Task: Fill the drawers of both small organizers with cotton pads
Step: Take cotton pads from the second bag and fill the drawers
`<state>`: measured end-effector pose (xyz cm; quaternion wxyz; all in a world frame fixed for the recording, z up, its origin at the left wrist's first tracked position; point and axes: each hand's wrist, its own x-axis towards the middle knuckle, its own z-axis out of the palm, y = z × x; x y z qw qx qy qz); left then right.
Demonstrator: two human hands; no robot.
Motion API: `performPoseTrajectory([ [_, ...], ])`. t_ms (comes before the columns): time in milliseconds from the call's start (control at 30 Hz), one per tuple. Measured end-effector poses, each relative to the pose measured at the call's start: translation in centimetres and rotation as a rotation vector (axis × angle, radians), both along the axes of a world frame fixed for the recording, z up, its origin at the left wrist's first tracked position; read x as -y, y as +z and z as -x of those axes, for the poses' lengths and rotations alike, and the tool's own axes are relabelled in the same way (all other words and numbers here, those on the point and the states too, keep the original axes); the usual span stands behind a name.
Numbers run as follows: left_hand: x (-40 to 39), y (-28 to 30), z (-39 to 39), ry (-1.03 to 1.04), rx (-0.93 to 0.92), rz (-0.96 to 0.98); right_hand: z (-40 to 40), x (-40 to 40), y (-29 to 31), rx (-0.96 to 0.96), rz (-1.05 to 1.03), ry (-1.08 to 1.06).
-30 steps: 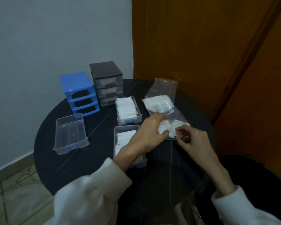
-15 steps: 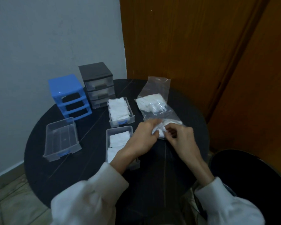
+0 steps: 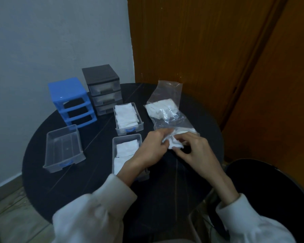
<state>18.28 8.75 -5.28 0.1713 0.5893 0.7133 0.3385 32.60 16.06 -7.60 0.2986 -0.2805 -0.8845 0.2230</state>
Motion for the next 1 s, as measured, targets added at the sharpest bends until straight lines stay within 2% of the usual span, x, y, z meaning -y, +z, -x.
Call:
performPoseTrajectory([
  [267,-0.4,-0.6,0.5,-0.035,0.005,0.022,0.8,0.2,0.3,0.027,-0.108,-0.013],
  [433,-0.4,-0.6,0.7,-0.034,0.004,0.045,0.3,-0.5,0.4,-0.007,-0.020,0.065],
  [800,-0.4,-0.2,0.2,-0.032,-0.016,0.038,-0.5,-1.0,0.2,-0.238,0.212,-0.089],
  [1000,-0.3,0.1,0.1,-0.067,-0.016,0.040,-1.0,-0.8,1.0,-0.328,0.173,-0.111],
])
